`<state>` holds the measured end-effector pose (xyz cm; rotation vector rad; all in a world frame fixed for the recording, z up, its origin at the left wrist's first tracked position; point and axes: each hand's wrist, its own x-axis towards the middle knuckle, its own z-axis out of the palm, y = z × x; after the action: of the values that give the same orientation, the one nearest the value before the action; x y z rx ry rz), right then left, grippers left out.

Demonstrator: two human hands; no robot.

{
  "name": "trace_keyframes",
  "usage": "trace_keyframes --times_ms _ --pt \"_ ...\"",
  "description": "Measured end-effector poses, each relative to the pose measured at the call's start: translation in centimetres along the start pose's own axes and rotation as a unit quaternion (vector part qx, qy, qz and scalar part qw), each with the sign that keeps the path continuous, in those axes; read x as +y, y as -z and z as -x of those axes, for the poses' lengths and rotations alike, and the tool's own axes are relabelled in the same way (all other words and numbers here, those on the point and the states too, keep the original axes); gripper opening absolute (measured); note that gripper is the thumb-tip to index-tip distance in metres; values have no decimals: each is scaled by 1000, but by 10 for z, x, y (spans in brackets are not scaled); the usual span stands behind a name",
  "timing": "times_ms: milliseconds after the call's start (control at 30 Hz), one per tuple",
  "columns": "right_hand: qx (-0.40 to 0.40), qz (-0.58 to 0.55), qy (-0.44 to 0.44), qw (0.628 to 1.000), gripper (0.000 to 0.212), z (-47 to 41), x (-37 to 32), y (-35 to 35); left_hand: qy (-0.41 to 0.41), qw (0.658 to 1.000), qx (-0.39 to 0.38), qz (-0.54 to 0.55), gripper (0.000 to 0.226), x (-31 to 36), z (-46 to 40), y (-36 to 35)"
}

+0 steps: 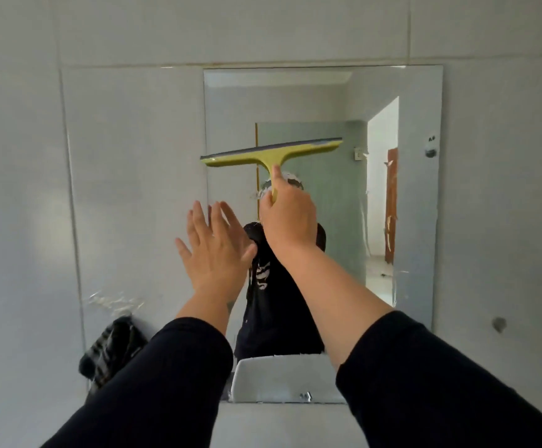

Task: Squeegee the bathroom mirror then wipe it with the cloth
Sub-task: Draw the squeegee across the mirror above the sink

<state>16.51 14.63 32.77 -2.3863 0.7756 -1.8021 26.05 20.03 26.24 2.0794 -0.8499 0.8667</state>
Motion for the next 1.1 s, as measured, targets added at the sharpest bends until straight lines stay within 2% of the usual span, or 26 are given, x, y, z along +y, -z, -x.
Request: trace_keyframes --times_ms 233,333,500,800,1100 --pt "-58 121 125 983 49 2 9 1 16 1000 -15 -1 97 -5 11 -4" --pt "-64 173 150 971 48 -2 23 17 7 1000 -26 10 95 4 20 -10" --pt "-90 209 146 963 47 -11 53 52 -13 998 -49 27 96 28 29 -21" --pt "-69 236 97 964 47 -17 114 105 -48 996 -58 56 95 69 34 -42" --pt "-47 189 11 981 47 2 155 127 -49 994 -52 79 102 83 39 -58"
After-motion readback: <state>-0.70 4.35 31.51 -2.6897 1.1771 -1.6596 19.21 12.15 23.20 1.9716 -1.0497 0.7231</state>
